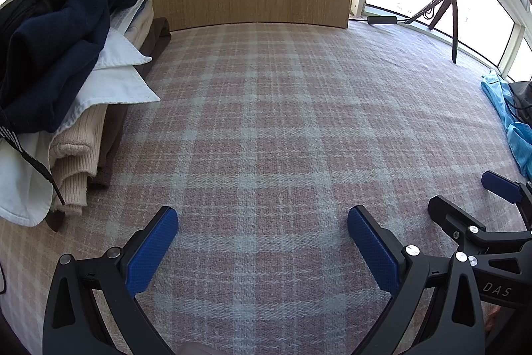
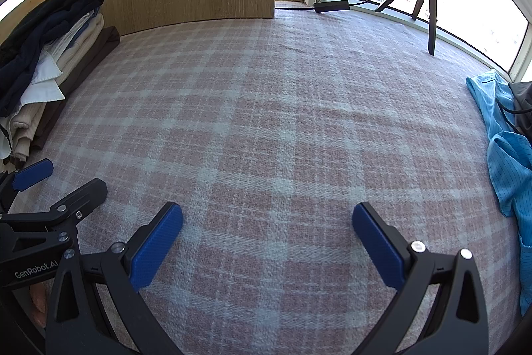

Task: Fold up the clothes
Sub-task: 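Move both tools toward the black trousers lying on the blue shirt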

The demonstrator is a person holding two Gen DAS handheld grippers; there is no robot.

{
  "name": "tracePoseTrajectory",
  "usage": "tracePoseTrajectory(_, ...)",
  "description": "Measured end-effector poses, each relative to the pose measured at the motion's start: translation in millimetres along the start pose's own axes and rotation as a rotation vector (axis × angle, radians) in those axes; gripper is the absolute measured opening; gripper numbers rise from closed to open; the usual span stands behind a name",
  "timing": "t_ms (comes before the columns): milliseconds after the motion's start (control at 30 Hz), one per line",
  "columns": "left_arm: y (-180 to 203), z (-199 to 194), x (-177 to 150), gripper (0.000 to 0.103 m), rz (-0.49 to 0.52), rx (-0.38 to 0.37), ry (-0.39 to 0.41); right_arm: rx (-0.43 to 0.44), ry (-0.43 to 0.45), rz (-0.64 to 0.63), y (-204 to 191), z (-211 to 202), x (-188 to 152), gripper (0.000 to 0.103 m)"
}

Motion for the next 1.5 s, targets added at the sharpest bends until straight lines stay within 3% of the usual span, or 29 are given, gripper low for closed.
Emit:
tracePoseTrajectory(900, 0.7, 1.6, -1.5, 0.103, -0.006, 0.012, 0.000, -0.001, 0.000, -0.002, -1.3, -0.1, -0.2, 0.103)
tracePoseTrajectory(1067, 0.2, 3.9, 1.3, 0.102, -0.001, 0.007, -0.033, 0.015, -0.009, -0.014, -1.9, -0.6, -1.1, 0.103)
tracePoseTrajectory(1233, -8.7, -0.2, 14.2, 0.102, -0.008, 0.008, -0.075, 0.038, -0.047, -0.003, -0.7, -7.4, -8.5, 0.103)
tracePoseTrajectory(1367, -31.0, -23.1, 40.5, 0.102, -0.016, 0.020, -0.040, 0.025, -0.081, 0.007, 1.9, -15.2, -12.9, 0.103)
tracePoseTrajectory(1500, -43.9, -49.9, 58.3, 0.102, -0.020, 0.007, -0.015, 0.020, -0.047, 0.053, 8.4, -42.8, -10.3, 0.103)
Point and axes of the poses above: each gripper's, at about its wrist camera, not at the fingertips, and z roughly the way its jaws point, y to its right, x to its top, the point moved 7 cm from there along z, roughly the way its jaws point, and after that the axes turned 1 degree about y, right-handed, at the moved point
